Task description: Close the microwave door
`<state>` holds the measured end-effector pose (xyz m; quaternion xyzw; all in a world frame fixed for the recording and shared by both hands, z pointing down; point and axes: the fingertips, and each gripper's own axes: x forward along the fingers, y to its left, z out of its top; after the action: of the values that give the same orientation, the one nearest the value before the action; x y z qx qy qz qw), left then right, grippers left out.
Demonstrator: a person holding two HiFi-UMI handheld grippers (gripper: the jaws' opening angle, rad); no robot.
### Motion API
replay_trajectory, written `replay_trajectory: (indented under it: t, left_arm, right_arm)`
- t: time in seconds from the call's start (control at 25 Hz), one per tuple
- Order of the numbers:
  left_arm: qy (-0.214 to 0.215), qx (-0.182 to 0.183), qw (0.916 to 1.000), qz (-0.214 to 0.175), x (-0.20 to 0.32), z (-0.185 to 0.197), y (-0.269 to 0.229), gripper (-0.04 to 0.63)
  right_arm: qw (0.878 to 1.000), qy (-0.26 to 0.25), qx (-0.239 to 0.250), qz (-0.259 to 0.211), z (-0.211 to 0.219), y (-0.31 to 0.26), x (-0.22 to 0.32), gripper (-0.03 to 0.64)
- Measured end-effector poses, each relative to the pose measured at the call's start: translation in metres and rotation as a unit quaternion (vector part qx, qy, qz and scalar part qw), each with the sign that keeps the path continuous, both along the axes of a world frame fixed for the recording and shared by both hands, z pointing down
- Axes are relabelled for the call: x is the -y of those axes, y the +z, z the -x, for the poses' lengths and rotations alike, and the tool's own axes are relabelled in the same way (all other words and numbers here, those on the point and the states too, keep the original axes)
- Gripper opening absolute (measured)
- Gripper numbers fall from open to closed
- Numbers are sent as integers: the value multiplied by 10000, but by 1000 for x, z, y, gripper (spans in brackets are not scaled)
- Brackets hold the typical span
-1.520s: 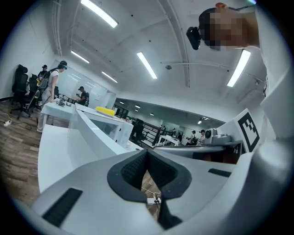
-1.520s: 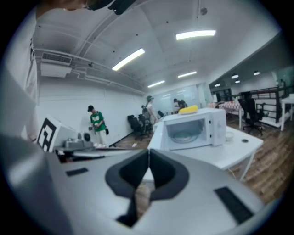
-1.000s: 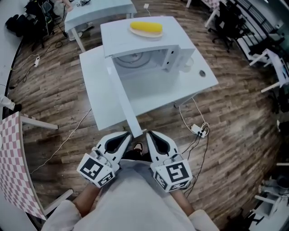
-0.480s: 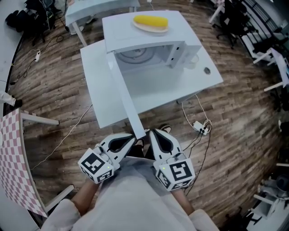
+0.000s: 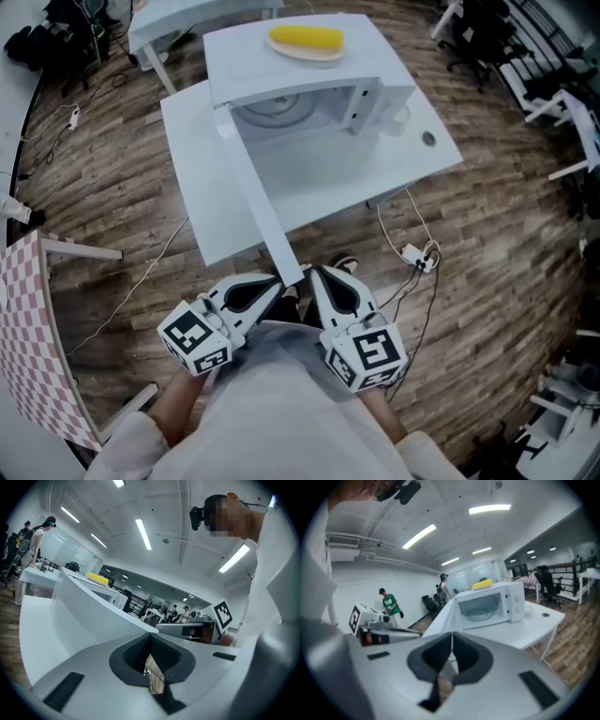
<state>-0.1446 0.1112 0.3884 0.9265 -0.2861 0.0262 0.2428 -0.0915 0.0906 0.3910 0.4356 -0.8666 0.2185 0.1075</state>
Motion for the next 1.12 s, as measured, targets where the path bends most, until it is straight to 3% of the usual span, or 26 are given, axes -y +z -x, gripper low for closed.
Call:
replay_trajectory:
  t: [1.12]
  left_arm:
    - [289,-85,9995,49,5,-20,1,18]
  right_arm:
    - [9998,170,-30,104,-13,5,-2,23]
